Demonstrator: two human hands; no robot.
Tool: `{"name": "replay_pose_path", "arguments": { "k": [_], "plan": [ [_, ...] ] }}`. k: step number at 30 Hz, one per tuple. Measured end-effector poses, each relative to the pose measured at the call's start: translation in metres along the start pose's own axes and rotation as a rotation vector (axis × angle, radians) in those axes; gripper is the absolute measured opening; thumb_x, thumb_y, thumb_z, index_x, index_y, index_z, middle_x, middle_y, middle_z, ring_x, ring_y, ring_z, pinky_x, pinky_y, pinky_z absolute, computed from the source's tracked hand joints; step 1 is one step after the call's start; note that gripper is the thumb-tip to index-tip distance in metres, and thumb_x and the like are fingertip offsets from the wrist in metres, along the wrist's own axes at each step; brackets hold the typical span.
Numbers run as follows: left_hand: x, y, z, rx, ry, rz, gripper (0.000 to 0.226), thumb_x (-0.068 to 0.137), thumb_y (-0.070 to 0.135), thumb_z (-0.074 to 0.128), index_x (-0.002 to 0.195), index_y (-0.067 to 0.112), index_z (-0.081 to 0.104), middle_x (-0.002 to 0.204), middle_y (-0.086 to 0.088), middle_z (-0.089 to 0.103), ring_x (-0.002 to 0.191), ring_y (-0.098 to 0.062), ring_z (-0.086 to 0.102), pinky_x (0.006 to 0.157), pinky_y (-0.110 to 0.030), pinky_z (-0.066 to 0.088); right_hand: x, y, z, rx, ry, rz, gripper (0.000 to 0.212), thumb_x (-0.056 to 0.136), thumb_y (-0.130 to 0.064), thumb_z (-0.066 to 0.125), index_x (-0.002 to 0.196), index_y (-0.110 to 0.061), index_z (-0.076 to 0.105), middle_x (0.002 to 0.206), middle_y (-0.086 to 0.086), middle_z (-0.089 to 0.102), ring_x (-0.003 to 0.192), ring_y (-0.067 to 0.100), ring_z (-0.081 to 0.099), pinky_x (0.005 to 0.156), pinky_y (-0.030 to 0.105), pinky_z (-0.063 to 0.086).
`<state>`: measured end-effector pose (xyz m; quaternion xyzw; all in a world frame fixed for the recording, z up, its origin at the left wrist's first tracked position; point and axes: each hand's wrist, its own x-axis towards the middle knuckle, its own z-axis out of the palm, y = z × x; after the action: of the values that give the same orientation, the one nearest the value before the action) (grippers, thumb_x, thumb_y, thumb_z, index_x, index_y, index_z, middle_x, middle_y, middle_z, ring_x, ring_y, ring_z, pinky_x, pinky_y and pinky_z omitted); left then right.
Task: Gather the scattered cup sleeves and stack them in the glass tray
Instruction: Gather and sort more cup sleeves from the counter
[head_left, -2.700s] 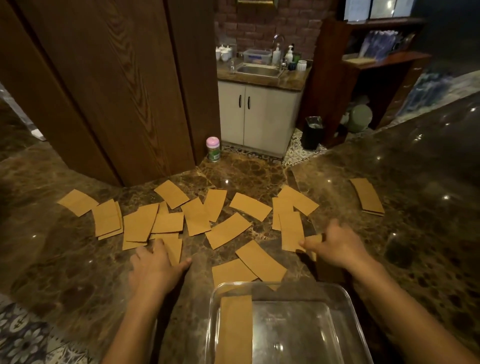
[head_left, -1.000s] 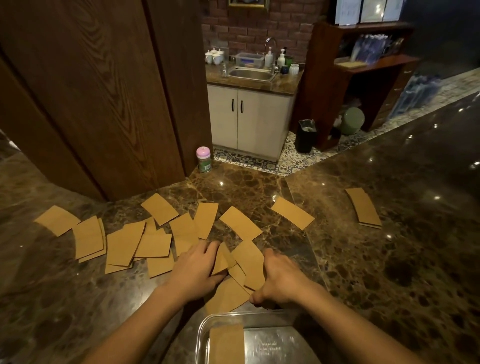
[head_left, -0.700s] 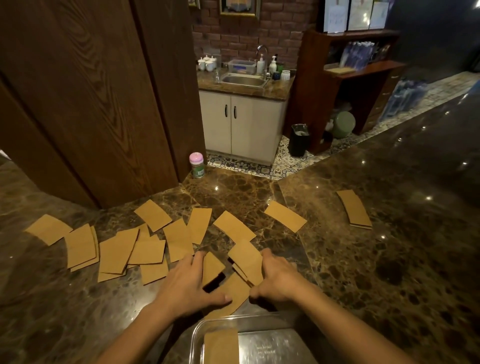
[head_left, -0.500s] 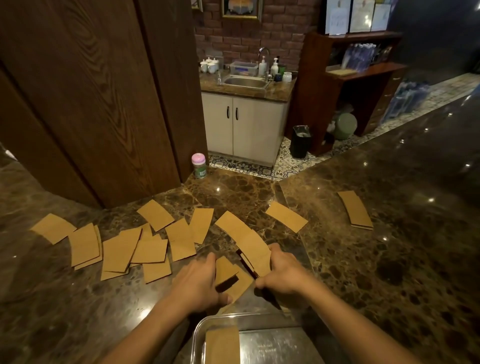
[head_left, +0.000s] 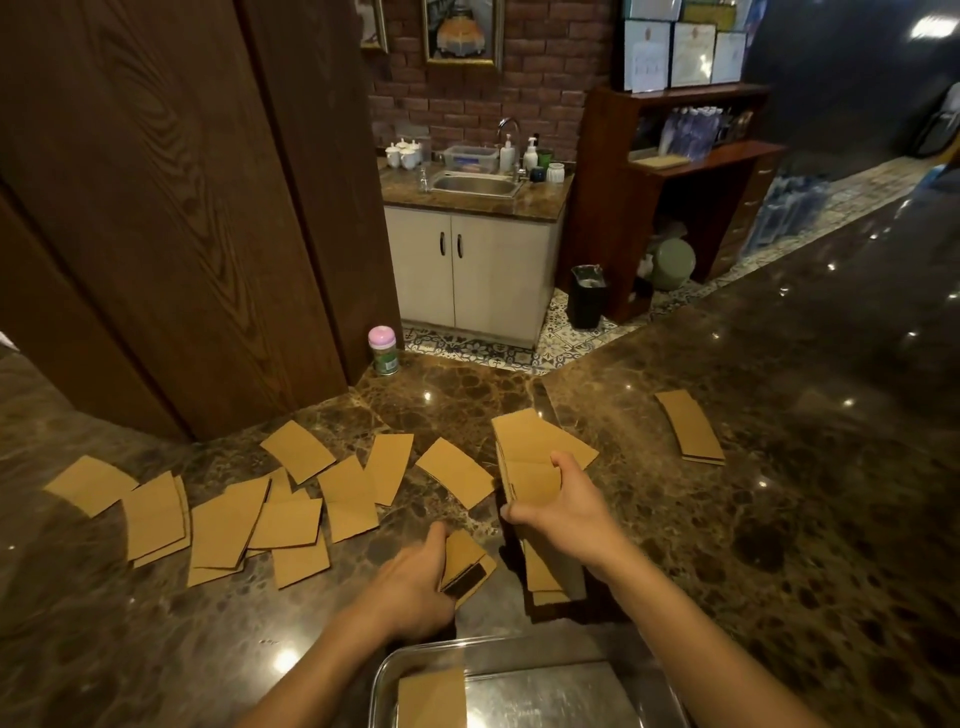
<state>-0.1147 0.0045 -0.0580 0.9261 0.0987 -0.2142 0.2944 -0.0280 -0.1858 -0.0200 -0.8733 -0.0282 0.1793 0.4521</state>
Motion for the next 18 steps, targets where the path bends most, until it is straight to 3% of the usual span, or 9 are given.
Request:
{"name": "replay_pose_path", "arguments": {
  "k": [3,6,8,9,10,12,14,18],
  "plan": [
    [0.002,0.002,-0.010,-0.153,0.028,0.001,0.083,0.076,0.066,0.069,0.139,0.031,0.027,0.130,-0.001,0.051,0.115,-0.020,0.054,0.097,-0.039,0.050,-0.006,-0.013,-0.010,0.088,0.034,-0.012,0.117,0.061,-0.045,0.090,0.158,-0.021,0.030,0.153,0.004,0.050,0.138,0.025,0.050,0.114,0.045,0.045],
    [-0.004,0.016,-0.031,-0.675,0.087,0.021,0.094,0.069,0.073,0.071,0.144,0.027,0.037,0.130,-0.001,0.056,0.114,-0.020,0.056,0.100,-0.042,0.049,-0.016,-0.025,-0.017,0.155,0.023,-0.035,0.121,0.047,-0.059,0.083,0.154,-0.026,0.039,0.146,0.000,0.058,0.131,0.022,0.057,0.109,0.048,0.050],
    [-0.012,0.031,-0.043,-1.209,0.020,0.032,0.084,0.072,0.064,0.073,0.138,0.019,0.048,0.097,-0.005,0.066,0.079,-0.018,0.059,0.070,-0.030,0.054,-0.027,-0.039,-0.017,0.178,0.004,-0.078,0.108,0.053,-0.057,0.085,0.150,-0.031,0.044,0.139,-0.005,0.062,0.124,0.017,0.062,0.104,0.044,0.054],
    [-0.018,0.042,-0.048,-1.422,-0.002,0.062,0.074,0.077,0.058,0.072,0.136,0.019,0.051,0.087,-0.006,0.067,0.070,-0.019,0.058,0.058,-0.028,0.050,-0.035,-0.048,-0.015,0.191,-0.004,-0.109,0.095,0.060,-0.053,0.086,0.145,-0.032,0.049,0.131,-0.009,0.067,0.115,0.011,0.068,0.097,0.037,0.058],
    [-0.023,0.053,-0.050,-1.565,-0.006,0.116,0.061,0.084,0.053,0.067,0.136,0.025,0.054,0.091,-0.009,0.072,0.072,-0.024,0.063,0.057,-0.030,0.049,-0.042,-0.055,-0.011,0.197,-0.017,-0.146,0.079,0.067,-0.046,0.085,0.138,-0.033,0.053,0.118,-0.012,0.072,0.102,0.005,0.072,0.087,0.030,0.061],
    [-0.034,0.075,-0.051,-1.677,-0.006,0.194,0.041,0.095,0.051,0.054,0.127,0.029,0.068,0.110,-0.012,0.076,0.095,-0.029,0.073,0.074,-0.038,0.055,-0.055,-0.068,-0.002,0.154,-0.006,-0.214,0.058,0.071,-0.046,0.082,0.123,-0.039,0.058,0.102,-0.014,0.074,0.087,0.000,0.073,0.078,0.029,0.063],
    [-0.042,0.090,-0.051,-1.731,0.030,0.227,0.049,0.096,0.056,0.048,0.109,0.021,0.080,0.112,-0.011,0.077,0.100,-0.024,0.074,0.087,-0.038,0.055,-0.067,-0.079,0.004,0.091,0.032,-0.264,0.060,0.067,-0.058,0.075,0.121,-0.043,0.055,0.103,-0.015,0.072,0.092,0.001,0.070,0.083,0.033,0.063],
    [-0.043,0.093,-0.049,-1.814,0.081,0.313,0.050,0.096,0.051,0.048,0.105,0.014,0.080,0.103,-0.009,0.077,0.094,-0.022,0.075,0.086,-0.035,0.059,-0.077,-0.086,0.010,-0.079,0.124,-0.326,0.063,0.070,-0.069,0.061,0.126,-0.043,0.049,0.115,-0.015,0.056,0.112,0.008,0.055,0.096,0.035,0.053]
  ]
}}
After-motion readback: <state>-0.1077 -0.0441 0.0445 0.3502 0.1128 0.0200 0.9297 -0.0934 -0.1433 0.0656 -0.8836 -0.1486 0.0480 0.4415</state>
